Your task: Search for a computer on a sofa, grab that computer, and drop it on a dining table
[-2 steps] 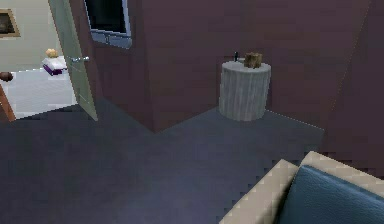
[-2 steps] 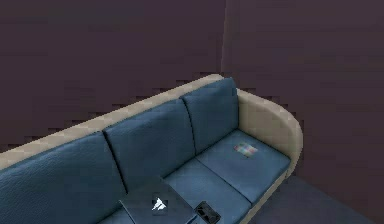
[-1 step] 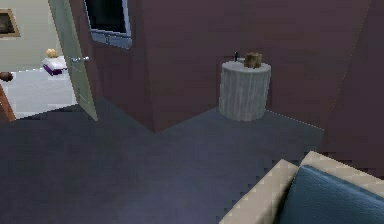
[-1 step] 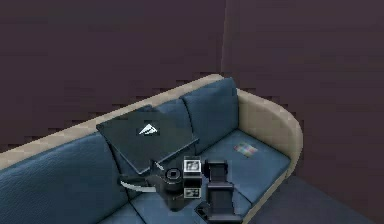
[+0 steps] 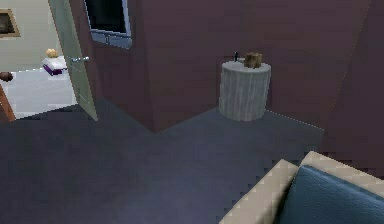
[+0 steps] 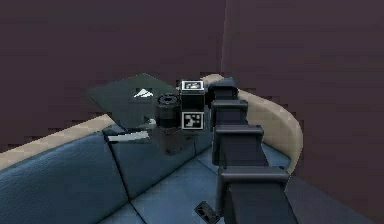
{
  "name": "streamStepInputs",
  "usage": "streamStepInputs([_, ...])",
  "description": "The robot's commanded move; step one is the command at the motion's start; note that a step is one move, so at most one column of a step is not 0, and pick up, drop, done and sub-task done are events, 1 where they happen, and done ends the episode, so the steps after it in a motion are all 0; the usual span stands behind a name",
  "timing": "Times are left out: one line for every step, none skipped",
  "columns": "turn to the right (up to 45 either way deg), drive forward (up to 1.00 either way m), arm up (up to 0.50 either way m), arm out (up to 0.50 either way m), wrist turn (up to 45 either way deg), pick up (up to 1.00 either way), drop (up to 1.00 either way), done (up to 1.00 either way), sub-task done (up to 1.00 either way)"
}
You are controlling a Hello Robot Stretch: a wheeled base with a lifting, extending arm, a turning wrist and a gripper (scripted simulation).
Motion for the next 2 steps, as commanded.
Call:
streamStepInputs([0.0, 0.00, 0.00, 0.00, -45.0, 0.00, 0.00, 0.00, 0.00])
streamStepInputs([0.0, 0.00, 0.00, 0.00, -45.0, 0.00, 0.00, 0.00, 0.00])
